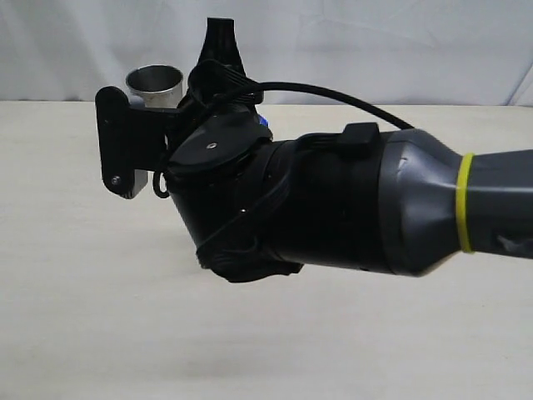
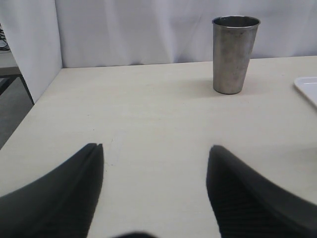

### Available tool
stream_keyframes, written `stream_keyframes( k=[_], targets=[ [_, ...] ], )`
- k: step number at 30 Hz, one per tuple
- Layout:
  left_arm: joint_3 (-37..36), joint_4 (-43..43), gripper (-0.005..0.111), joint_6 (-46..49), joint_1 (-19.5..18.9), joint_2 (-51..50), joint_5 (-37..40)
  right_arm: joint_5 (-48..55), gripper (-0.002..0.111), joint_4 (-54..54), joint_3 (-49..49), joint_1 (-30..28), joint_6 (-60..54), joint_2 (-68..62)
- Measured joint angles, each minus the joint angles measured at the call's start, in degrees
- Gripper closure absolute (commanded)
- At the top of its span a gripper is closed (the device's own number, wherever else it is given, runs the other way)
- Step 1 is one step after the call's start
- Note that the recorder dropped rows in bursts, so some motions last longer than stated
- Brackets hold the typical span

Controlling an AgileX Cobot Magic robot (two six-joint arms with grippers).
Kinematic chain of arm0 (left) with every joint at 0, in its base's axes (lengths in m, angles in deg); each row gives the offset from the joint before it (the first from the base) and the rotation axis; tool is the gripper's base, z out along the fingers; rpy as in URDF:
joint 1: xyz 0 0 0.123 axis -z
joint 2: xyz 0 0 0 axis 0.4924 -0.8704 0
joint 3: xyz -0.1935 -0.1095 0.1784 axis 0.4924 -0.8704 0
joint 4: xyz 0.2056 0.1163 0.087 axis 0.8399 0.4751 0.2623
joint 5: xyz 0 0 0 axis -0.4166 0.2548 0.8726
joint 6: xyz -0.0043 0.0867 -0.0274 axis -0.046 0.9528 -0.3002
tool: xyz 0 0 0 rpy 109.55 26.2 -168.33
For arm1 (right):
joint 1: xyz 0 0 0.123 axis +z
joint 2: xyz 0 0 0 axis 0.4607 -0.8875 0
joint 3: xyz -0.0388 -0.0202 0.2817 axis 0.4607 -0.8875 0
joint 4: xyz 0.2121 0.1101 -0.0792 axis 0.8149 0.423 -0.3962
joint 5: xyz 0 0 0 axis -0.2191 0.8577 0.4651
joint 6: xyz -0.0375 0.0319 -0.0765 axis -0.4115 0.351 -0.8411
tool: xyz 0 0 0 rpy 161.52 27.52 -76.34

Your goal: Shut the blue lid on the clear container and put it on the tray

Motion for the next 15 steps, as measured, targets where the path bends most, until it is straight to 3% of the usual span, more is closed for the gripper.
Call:
stream_keyframes(
  k=[6, 15],
  targets=[
    [0.0, 0.0, 0.049, 0.0, 0.0, 0.0, 0.0, 0.0, 0.104, 0.8, 0.0, 0.0, -0.5, 0.0],
    [0.0, 0.0, 0.049, 0.0, 0.0, 0.0, 0.0, -2.1, 0.104, -6.9, 0.0, 0.0, 5.9, 0.0]
  ],
)
